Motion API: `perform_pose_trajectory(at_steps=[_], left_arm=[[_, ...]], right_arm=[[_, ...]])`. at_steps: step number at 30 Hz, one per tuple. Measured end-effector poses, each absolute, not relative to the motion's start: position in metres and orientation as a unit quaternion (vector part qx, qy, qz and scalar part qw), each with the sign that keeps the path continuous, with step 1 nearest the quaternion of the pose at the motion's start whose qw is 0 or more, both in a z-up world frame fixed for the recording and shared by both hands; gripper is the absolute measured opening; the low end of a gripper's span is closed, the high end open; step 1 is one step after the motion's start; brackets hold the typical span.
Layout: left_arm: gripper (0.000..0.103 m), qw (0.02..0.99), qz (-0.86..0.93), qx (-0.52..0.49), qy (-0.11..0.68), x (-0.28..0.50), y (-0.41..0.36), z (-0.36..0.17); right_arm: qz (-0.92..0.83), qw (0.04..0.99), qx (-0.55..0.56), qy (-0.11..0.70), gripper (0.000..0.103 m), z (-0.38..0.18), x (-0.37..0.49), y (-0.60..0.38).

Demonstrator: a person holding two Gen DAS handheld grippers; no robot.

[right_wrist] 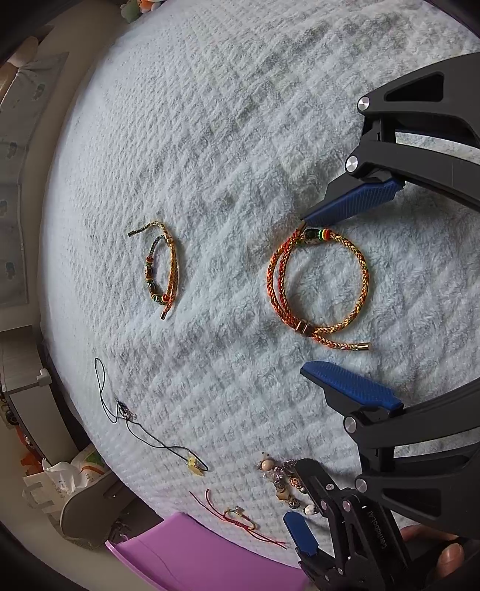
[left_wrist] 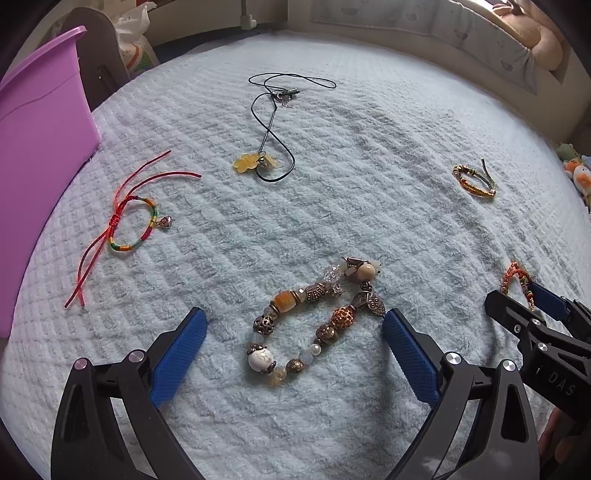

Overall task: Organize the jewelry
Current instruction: 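Lower the left tool to the brown-white beaded bracelet while the right tool lowers to the orange braided bracelet, then close the left tool on the beaded bracelet while the right tool closes on the braided bracelet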

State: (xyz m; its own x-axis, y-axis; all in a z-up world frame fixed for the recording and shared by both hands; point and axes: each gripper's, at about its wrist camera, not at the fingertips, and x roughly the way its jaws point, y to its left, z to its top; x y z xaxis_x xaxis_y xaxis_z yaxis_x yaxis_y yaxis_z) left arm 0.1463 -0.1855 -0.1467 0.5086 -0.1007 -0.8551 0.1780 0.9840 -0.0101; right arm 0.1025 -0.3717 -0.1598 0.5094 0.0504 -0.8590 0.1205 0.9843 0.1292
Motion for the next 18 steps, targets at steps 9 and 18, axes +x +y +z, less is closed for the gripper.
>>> perform_pose_trajectory(at_steps=[9,18], left_arm=[[0.097,0.875,-0.073,0.057,0.476,0.143,-0.192,-0.152],[0.087,0.877,-0.062,0.052,0.473,0.131,-0.191,-0.149]], right_arm=[[-0.026,0.869,0.072,0.490,0.076,-0.164,0.108,-0.367],[-0.027,0.869,0.072,0.490,0.074,-0.164,0.108,-0.366]])
